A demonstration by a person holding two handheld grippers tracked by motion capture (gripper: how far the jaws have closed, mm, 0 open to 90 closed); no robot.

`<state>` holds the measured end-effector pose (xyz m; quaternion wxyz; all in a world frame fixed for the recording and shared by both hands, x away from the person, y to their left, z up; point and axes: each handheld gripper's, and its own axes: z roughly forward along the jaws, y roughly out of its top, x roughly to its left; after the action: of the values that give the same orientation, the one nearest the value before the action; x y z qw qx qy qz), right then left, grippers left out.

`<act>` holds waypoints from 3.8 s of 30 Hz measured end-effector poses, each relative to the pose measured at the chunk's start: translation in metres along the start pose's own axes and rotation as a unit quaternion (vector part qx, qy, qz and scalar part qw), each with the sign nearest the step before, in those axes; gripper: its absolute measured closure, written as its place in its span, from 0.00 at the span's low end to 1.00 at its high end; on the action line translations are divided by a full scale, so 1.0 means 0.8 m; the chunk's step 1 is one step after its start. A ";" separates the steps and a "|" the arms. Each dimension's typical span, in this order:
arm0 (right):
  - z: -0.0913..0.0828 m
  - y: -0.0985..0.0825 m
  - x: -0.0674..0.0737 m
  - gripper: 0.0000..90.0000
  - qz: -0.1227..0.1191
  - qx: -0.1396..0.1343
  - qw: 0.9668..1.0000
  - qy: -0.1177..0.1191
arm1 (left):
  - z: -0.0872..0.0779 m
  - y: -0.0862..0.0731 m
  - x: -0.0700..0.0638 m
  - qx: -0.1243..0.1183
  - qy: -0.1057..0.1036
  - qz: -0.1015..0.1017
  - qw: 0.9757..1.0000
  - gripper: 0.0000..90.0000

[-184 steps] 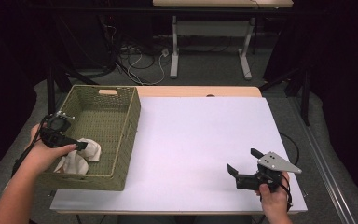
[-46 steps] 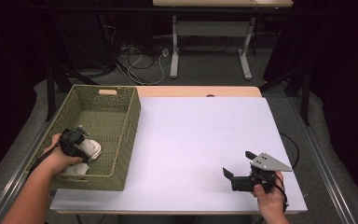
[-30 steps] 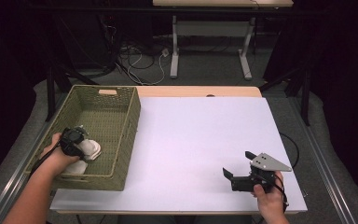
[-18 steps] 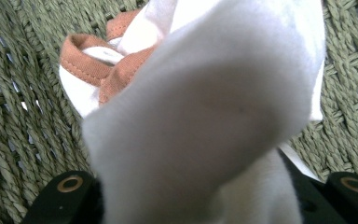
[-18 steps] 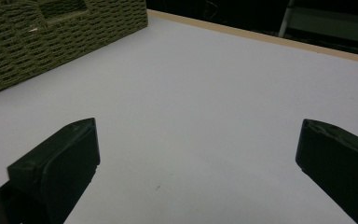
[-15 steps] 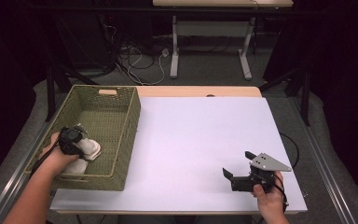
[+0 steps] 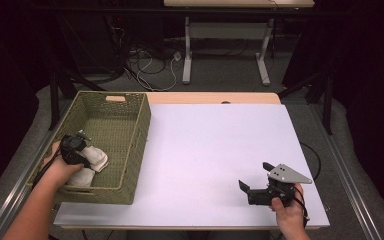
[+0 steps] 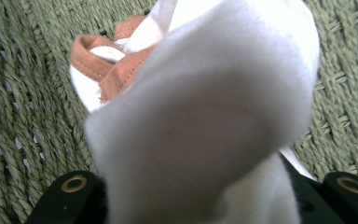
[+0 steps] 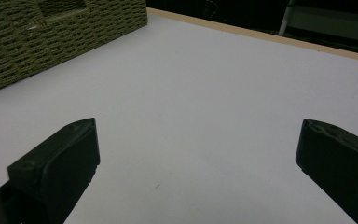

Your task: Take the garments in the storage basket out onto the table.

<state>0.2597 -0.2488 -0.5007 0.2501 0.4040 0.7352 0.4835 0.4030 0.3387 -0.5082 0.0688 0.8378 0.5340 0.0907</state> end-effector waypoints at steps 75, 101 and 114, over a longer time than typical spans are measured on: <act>0.002 -0.001 0.000 0.00 -0.004 0.001 1.000 0.001 | -0.101 0.003 -0.003 -0.170 0.000 -0.046 0.984 0.86; 0.003 -0.001 0.001 0.00 -0.004 0.003 1.000 0.001 | -0.130 -0.018 -0.025 -0.262 -0.018 -0.050 0.964 0.86; 0.003 -0.001 0.001 0.00 -0.003 0.002 1.000 0.000 | -0.144 -0.026 -0.040 -0.313 -0.035 -0.056 0.948 0.86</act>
<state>0.2605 -0.2470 -0.5024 0.2512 0.4022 0.7376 0.4807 0.3454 0.3208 -0.4026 0.3509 0.7457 0.5219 0.2201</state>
